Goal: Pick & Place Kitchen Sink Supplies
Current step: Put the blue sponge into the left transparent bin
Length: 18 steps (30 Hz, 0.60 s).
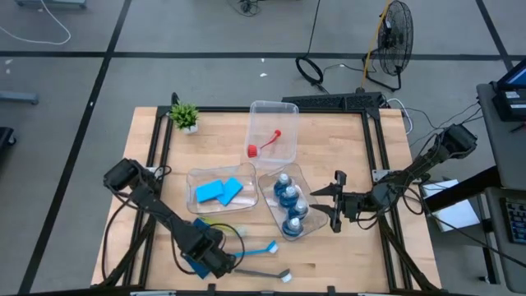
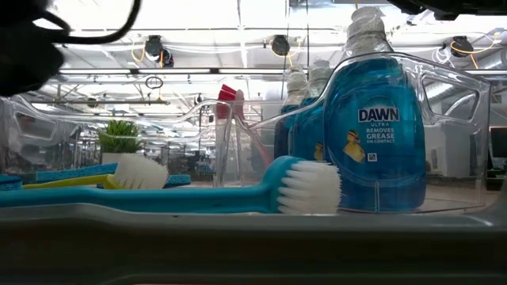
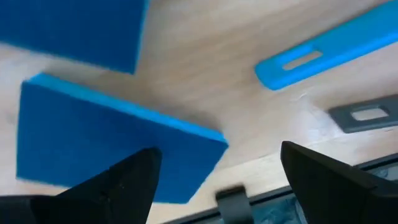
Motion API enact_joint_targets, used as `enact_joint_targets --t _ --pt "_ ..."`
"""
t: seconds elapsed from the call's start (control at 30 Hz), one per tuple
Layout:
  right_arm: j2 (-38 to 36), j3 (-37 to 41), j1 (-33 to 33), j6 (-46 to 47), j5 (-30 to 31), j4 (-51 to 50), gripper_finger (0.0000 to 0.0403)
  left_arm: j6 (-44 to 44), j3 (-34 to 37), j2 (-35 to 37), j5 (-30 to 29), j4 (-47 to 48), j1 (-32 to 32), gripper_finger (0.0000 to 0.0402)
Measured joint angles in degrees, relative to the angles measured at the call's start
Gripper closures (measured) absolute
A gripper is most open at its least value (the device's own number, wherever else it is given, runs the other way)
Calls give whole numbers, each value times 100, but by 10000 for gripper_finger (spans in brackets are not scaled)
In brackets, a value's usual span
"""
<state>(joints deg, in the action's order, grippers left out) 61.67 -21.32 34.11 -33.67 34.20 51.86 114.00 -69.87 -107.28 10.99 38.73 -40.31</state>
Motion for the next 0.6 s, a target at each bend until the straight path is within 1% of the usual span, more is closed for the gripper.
enact_joint_targets --t 0.13,0.23,0.33,0.5,0.6 --pt "0 0 0 2 0 4 248 505 0 0 399 90 -168 66" --pt "0 0 0 3 1 4 248 977 0 0 760 299 -343 66" --pt "0 0 0 58 2 4 248 1455 0 0 987 535 -561 66" --pt "0 0 0 131 1 4 248 2416 0 0 1227 922 -897 66" --pt "0 0 0 131 2 9 248 2450 -2 0 1274 1010 -990 66"
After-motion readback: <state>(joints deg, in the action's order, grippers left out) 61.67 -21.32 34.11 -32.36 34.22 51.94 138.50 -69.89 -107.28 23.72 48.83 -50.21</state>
